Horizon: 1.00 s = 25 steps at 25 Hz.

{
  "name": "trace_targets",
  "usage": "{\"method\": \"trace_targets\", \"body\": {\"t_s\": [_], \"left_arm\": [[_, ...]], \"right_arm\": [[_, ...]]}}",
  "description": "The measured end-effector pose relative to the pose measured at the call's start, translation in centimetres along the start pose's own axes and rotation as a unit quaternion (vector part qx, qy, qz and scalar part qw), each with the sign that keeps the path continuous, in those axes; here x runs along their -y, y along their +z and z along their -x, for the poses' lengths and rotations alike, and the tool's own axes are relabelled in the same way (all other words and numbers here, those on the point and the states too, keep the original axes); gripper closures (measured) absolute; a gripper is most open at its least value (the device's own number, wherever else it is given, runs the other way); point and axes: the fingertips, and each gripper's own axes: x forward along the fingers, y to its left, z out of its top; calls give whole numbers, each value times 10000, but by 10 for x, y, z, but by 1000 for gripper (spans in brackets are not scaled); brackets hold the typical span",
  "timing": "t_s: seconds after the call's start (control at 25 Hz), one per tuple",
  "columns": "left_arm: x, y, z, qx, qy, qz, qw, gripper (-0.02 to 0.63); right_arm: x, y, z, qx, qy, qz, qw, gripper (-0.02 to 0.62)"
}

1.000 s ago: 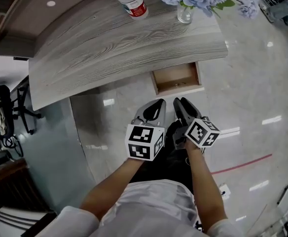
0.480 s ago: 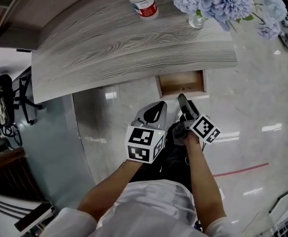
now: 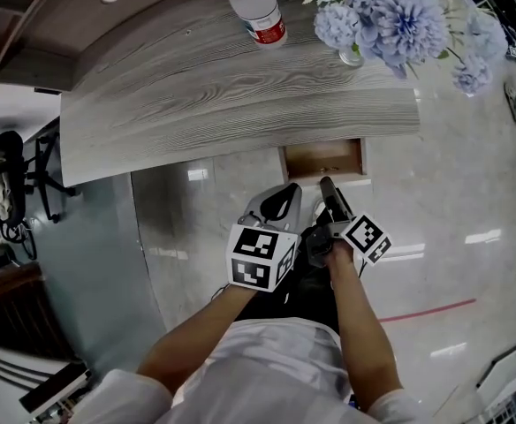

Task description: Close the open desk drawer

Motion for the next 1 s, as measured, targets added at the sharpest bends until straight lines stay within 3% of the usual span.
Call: {"method": "trace_targets", "body": {"t_s": [1.0], "left_arm": [[8,28,-8,80,-109,-27,9999,600]], "right_arm": [[-40,12,7,-24,345,-162,9993,431]]}}
